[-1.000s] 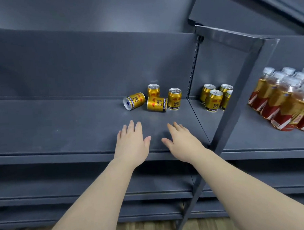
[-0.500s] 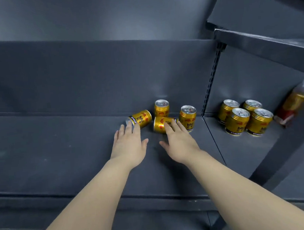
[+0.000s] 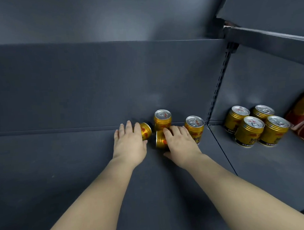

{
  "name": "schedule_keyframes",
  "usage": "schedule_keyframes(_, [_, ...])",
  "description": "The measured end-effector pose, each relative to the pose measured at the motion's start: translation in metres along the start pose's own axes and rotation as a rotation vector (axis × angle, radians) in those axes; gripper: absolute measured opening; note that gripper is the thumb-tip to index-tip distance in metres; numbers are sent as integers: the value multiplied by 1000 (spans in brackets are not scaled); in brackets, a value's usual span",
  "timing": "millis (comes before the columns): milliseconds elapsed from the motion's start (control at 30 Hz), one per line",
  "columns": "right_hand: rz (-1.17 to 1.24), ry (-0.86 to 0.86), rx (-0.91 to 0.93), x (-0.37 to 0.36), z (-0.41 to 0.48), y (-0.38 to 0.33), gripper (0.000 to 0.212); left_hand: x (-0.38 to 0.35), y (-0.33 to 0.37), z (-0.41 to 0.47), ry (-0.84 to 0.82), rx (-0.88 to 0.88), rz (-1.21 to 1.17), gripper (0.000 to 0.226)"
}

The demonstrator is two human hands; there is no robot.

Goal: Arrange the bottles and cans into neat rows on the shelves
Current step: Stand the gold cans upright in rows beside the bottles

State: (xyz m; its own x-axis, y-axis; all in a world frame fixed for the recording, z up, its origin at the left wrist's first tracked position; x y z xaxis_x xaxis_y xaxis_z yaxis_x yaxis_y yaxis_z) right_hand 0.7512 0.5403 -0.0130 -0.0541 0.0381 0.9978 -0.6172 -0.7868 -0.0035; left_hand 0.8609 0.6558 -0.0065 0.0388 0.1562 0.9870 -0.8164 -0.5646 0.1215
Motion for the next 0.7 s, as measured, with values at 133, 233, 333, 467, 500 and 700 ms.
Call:
schedule_keyframes(133, [-43, -3, -16, -3, 8, -3, 85, -8, -6, 17, -12, 3, 0, 74])
schedule_keyframes(233, [-64, 6, -27, -5, 11, -4, 80, -15, -8, 25, -41, 9, 8, 80])
schedule_keyframes(333, [-67, 29, -31, -5, 12, -5, 74, -21, -9, 29, -52, 17, 25, 84])
schedule_keyframes(467, [-65, 40, -29, -4, 14, -6, 70, -19, -10, 29, -11, 12, 41, 73])
schedule_keyframes(500, [-60, 41, -30, -3, 13, -6, 70, -18, -10, 28, 6, 11, 27, 70])
schedule_keyframes(700, [24, 43, -62, 3, 9, -8, 70, -9, -17, 15, 152, 22, -152, 73])
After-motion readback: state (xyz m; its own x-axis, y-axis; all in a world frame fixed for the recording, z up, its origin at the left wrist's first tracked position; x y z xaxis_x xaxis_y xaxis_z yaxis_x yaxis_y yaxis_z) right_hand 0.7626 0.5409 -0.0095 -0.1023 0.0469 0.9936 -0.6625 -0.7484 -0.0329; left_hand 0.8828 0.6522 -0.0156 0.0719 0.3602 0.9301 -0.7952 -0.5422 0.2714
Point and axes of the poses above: each hand's wrist, its own z-axis towards the middle knuckle, its own x-axis out of the back of the hand, y = z × x, the point moved 4 cm from there along z, towards the middle knuckle, and after that the axes turned 13 degrees about -x, right-handed, at the moved point
